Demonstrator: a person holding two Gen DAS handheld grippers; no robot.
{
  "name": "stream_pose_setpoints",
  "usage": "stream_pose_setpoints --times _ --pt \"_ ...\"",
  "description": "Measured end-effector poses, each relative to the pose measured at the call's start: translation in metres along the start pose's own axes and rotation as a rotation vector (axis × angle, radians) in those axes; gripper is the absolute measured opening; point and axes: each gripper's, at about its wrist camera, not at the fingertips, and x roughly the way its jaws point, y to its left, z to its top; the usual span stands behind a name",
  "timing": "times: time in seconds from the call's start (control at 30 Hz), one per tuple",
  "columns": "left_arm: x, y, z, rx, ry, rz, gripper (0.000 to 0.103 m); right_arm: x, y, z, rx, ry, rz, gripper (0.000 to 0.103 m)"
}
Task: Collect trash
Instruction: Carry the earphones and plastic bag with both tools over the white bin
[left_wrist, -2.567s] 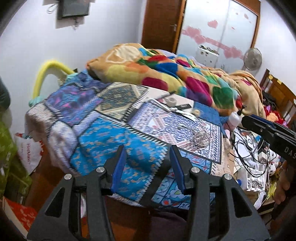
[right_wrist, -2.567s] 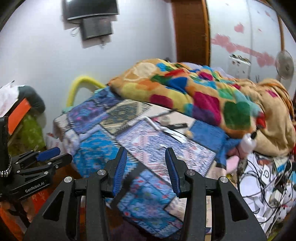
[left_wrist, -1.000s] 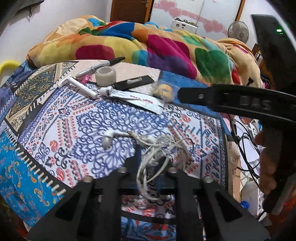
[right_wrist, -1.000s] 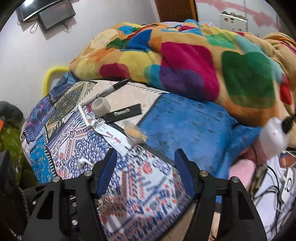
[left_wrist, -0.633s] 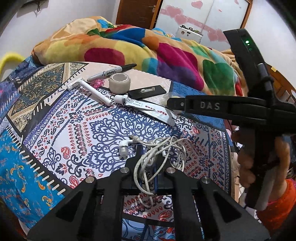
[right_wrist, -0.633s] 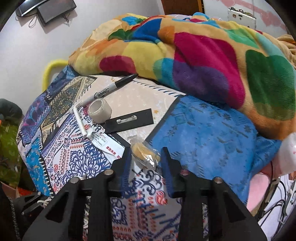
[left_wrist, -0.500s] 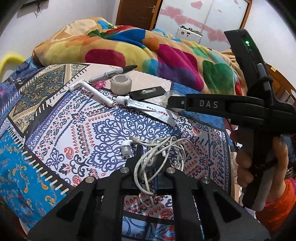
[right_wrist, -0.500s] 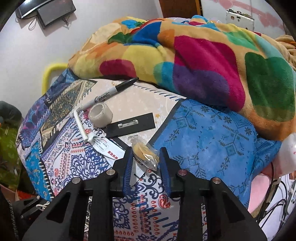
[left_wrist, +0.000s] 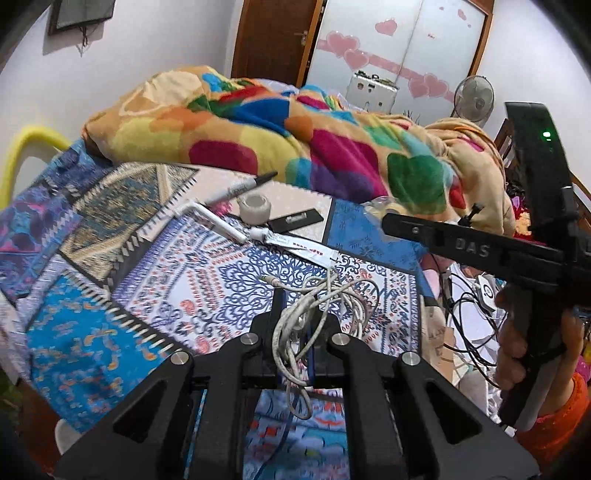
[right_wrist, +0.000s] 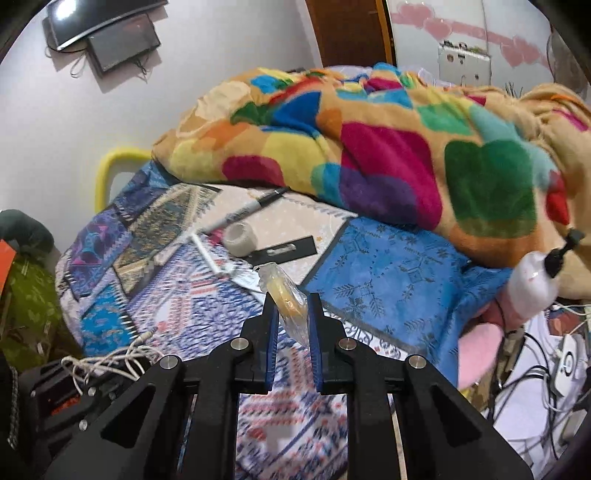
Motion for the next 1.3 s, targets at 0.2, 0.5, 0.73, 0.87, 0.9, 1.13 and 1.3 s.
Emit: stream_pose_setpoints --times 0.2,0.5,0.73,0.87,0.9,1.13,1.3 --pt "-0.054 -0.001 -0.004 0.021 -0.049 0.035 0.008 -0.053 0.028 0.001 -0.034 -0.074 0.009 0.013" --pt "-0.130 0.014 -0.020 -0.004 -0.112 0.078 0.008 -0.118 0.082 -0.018 -0.102 -0.151 0.045 0.014" --pt "-0.181 0.040 -0.047 -0.036 -0.145 0.128 0.008 -0.145 0.128 -0.040 -0.163 -0.175 0.057 0.014" --pt "-0.206 0.064 -0.069 -0.064 -0.142 0.167 0.008 -0.152 0.151 -0.054 -0.196 -0.167 0.079 0.014" --pt "-0.211 0.068 -0.074 -0.069 -0.141 0.175 0.008 -0.152 0.158 -0.058 -0.207 -0.164 0.085 0.014" --pt "-0.246 0.118 -0.113 -0.143 -0.134 0.253 0.008 -0.146 0.207 -0.081 -0.270 -0.128 0.156 0.014" --pt "-0.263 0.158 -0.136 -0.209 -0.123 0.314 0.008 -0.129 0.250 -0.095 -0.340 -0.078 0.213 0.014"
